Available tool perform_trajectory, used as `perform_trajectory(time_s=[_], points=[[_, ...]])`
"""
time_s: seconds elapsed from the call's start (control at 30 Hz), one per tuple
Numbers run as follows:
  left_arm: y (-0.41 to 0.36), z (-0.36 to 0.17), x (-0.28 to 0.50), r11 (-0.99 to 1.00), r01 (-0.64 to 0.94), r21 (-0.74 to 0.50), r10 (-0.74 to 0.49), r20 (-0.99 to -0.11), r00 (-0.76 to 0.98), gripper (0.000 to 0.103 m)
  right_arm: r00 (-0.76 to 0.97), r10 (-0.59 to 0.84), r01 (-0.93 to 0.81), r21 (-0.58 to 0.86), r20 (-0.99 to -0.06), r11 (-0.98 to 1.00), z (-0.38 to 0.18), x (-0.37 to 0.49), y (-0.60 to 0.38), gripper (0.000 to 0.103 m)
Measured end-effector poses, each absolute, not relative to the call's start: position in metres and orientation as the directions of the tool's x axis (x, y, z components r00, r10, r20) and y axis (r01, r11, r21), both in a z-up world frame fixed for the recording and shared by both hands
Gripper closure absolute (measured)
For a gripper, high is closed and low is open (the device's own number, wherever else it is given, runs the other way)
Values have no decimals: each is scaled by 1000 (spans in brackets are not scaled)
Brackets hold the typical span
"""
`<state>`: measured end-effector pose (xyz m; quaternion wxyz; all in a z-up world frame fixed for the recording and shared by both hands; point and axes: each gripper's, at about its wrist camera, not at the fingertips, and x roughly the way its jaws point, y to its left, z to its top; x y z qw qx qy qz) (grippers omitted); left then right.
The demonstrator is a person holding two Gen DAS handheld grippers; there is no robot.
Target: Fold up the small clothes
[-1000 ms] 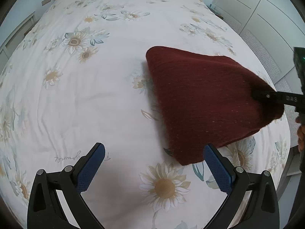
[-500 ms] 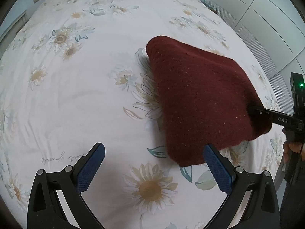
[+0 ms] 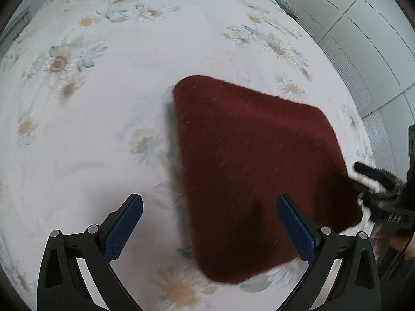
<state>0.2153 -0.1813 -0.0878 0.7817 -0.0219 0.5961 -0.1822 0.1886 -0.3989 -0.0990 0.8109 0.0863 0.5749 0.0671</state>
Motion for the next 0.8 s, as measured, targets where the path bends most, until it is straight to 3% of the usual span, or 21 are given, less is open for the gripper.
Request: perform_trajectory(time_s=[0.17, 0.33, 0.43, 0.7, 0.77, 0.8], points=[[-202, -110, 234, 939, 243, -243, -290, -939, 184, 1, 285, 208, 27, 224, -936, 974, -132, 198, -401, 0], [-214, -144, 232, 942, 271, -196, -241, -960, 144, 1, 303, 277, 29, 299, -912, 954, -160, 193, -412, 0], [-206, -158, 229, 944, 235, -232, -271, -951, 152, 1, 308, 330, 39, 358, -893, 933, -176, 191, -416, 0], [-204, -161, 223, 936, 279, -216, -276, -942, 193, 0, 310, 398, 17, 424, -863, 906, -188, 192, -417, 1], [-202, -163, 224, 930, 278, -240, -295, -939, 178, 7, 302, 398, 22, 423, -866, 906, -188, 193, -414, 6], [-200, -164, 225, 924, 272, -270, -320, -933, 162, 11, 297, 410, 23, 436, -862, 900, -188, 194, -413, 13]])
